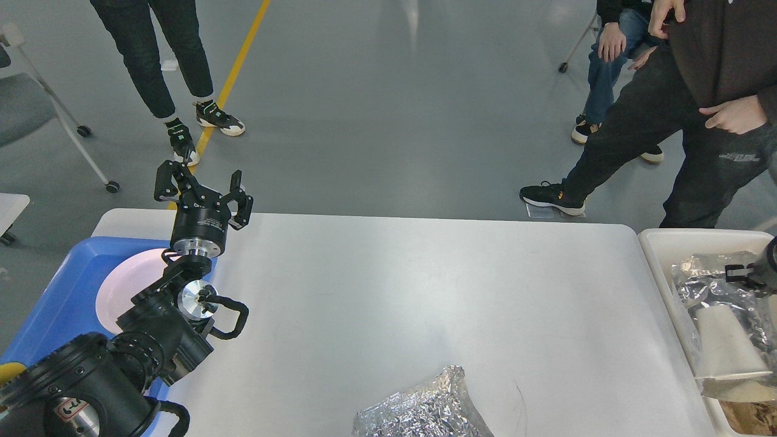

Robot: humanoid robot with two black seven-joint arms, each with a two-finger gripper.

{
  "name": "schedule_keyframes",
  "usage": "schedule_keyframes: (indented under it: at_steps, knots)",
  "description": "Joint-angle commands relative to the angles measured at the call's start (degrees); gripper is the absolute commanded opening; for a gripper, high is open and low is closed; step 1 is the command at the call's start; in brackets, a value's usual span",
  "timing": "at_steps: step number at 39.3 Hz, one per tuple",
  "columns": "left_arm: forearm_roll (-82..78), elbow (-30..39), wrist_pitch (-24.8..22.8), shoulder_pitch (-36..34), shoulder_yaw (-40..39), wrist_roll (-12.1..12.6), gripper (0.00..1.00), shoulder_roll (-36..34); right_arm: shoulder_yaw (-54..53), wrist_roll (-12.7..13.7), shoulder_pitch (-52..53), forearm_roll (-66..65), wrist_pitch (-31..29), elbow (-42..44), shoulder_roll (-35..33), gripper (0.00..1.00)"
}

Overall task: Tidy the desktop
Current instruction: 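Release the foil-wrapped cup into the white bin with the right gripper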

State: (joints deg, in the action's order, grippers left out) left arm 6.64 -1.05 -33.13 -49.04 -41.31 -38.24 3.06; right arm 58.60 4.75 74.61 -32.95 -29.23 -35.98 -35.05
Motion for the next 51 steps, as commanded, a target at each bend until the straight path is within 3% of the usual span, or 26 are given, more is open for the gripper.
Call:
schedule_keyframes:
  at_steps: [1, 28, 41, 42, 43, 44, 47, 51]
  knots:
    - [0.0, 0.0, 0.0, 0.0, 0.0, 0.0, 0.97, 0.0, 0.1, 0.0, -0.4, 0.0, 0.6, 0.3, 0.0, 0.0]
    - [0.0, 0.0, 0.0, 0.0, 0.0, 0.0, 0.97, 0.0, -1.4, 0.0, -10.3, 0.6, 11.1, 10.7, 1.0, 0.0]
    - [0.0, 0.0, 0.0, 0.0, 0.0, 0.0, 0.97, 0.0, -9.6, 0.0, -18.7, 1.1, 15.3, 17.7, 1.7, 0.0]
    - [0.0, 0.0, 0.0, 0.0, 0.0, 0.0, 0.97, 0.0, -11.1, 0.0, -19.3, 1.7, 15.6, 18.0, 1.6, 0.11]
    - [0.0, 0.0, 0.0, 0.0, 0.0, 0.0, 0.97, 0.0, -12.4, 0.0, -19.9, 3.5, 16.2, 18.2, 1.4, 0.37]
    - [0.0, 0.0, 0.0, 0.0, 0.0, 0.0, 0.97, 0.0, -12.8, 0.0, -20.3, 4.5, 16.7, 18.3, 1.2, 0.47]
    - [0.0, 0.0, 0.0, 0.0, 0.0, 0.0, 0.97, 0.0, -13.3, 0.0, -21.3, 8.3, 18.7, 19.9, 1.1, 0.63]
    - [0.0, 0.0, 0.0, 0.0, 0.0, 0.0, 0.97, -0.1, -13.5, 0.0, -21.8, 10.6, 19.4, 20.9, 1.1, 0.74]
